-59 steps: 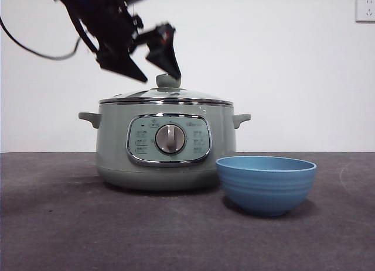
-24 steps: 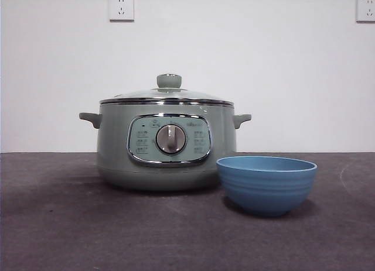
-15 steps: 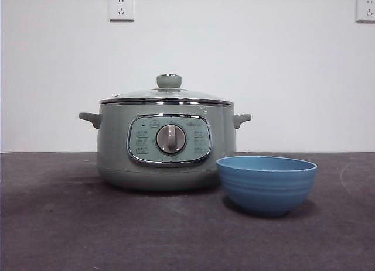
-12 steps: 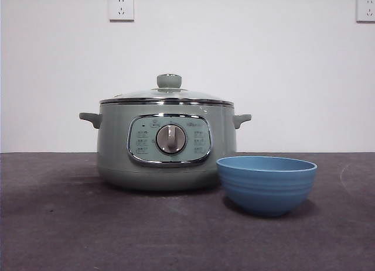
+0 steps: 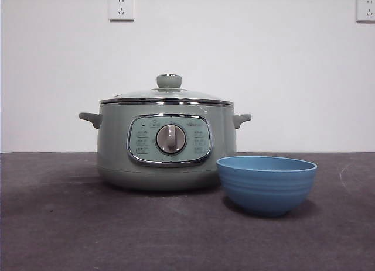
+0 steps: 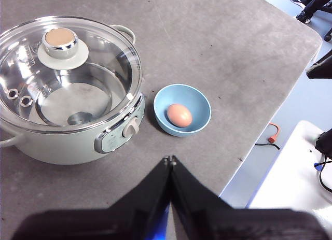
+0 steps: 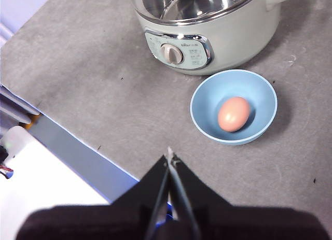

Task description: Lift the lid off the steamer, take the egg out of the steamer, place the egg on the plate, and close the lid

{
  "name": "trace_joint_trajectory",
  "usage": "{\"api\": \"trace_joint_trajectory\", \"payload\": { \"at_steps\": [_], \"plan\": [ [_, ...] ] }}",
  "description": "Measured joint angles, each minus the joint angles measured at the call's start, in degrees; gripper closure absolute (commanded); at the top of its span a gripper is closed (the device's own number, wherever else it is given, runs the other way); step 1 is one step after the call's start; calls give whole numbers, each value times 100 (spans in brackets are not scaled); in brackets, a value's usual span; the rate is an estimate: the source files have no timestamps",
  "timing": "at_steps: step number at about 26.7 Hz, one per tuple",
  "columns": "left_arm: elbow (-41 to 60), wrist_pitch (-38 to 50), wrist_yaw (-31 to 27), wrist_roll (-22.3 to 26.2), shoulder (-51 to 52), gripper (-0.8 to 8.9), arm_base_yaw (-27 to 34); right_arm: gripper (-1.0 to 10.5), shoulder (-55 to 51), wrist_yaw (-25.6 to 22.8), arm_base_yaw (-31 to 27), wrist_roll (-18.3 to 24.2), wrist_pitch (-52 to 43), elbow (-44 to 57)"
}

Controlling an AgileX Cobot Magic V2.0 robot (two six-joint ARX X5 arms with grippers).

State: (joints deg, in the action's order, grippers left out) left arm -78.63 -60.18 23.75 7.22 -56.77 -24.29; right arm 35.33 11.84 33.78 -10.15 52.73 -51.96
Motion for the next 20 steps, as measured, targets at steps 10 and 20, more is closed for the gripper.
{"api": "trace_joint_trajectory", "payload": {
  "at_steps": [10, 20],
  "plan": [
    [26, 614, -240, 188, 2, 817, 96, 946, 0, 0, 0, 0, 0, 0],
    [1154, 4142, -105, 573, 970, 817, 1679, 946, 0, 0, 0, 2, 0, 0]
  ]
}}
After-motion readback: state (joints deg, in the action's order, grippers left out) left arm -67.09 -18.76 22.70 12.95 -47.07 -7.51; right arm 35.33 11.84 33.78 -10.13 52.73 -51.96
